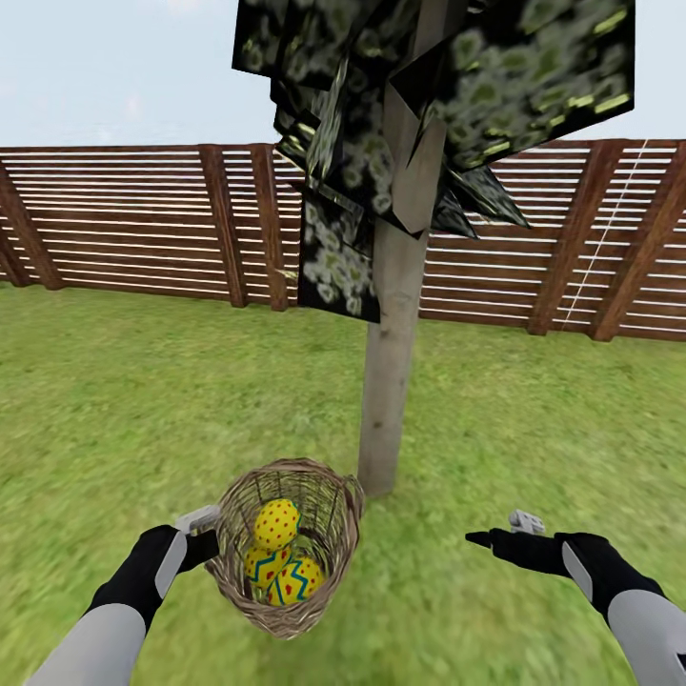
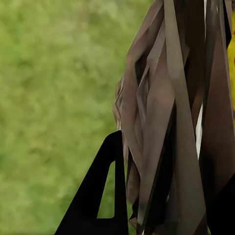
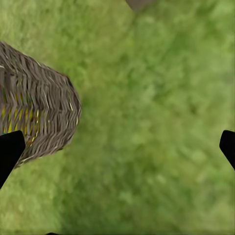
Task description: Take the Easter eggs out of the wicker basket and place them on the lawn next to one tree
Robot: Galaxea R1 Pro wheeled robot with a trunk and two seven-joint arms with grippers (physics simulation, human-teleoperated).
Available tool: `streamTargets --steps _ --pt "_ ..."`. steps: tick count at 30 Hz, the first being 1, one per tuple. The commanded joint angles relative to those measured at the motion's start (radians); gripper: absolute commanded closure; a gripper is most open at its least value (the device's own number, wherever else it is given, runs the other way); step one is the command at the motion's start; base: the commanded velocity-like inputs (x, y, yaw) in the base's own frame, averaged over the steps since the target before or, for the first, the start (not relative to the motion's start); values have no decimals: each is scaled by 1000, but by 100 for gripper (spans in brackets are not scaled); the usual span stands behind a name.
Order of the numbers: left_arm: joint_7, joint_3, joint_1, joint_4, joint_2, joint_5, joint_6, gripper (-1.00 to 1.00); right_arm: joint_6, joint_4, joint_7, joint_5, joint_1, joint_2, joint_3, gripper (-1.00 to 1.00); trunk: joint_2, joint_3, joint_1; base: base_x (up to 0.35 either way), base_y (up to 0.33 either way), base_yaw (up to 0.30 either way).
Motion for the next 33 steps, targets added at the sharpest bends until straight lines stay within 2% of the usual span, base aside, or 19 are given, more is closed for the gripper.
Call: streamTargets --steps 1,9,15,17,19,20,33 --pt "6 1 -1 -2 0 17 5 100 8 -2 6 7 -1 0 -8 -100 -8 -4 4 0 0 0" --pt "6 1 -1 -2 0 17 5 100 6 -3 8 7 -1 -3 -10 -100 -64 -29 35 0 0 0" --pt "6 1 -1 -2 0 17 4 100 4 -16 12 23 1 -9 -7 -100 -106 -48 58 0 0 0" --pt "6 1 -1 -2 0 17 5 100 -22 -13 9 24 1 -8 -7 -100 -120 -54 65 0 0 0" --pt "6 1 -1 -2 0 17 4 100 -95 -9 -8 23 1 -8 -7 -100 -134 -60 73 0 0 0" --pt "6 1 -1 -2 0 17 4 100 -105 -8 -12 23 1 -8 -7 -100 -141 -64 77 0 0 0" --pt "6 1 -1 -2 -1 17 4 100 -108 -11 -7 22 1 -8 -6 -100 -232 -104 127 0 0 0"
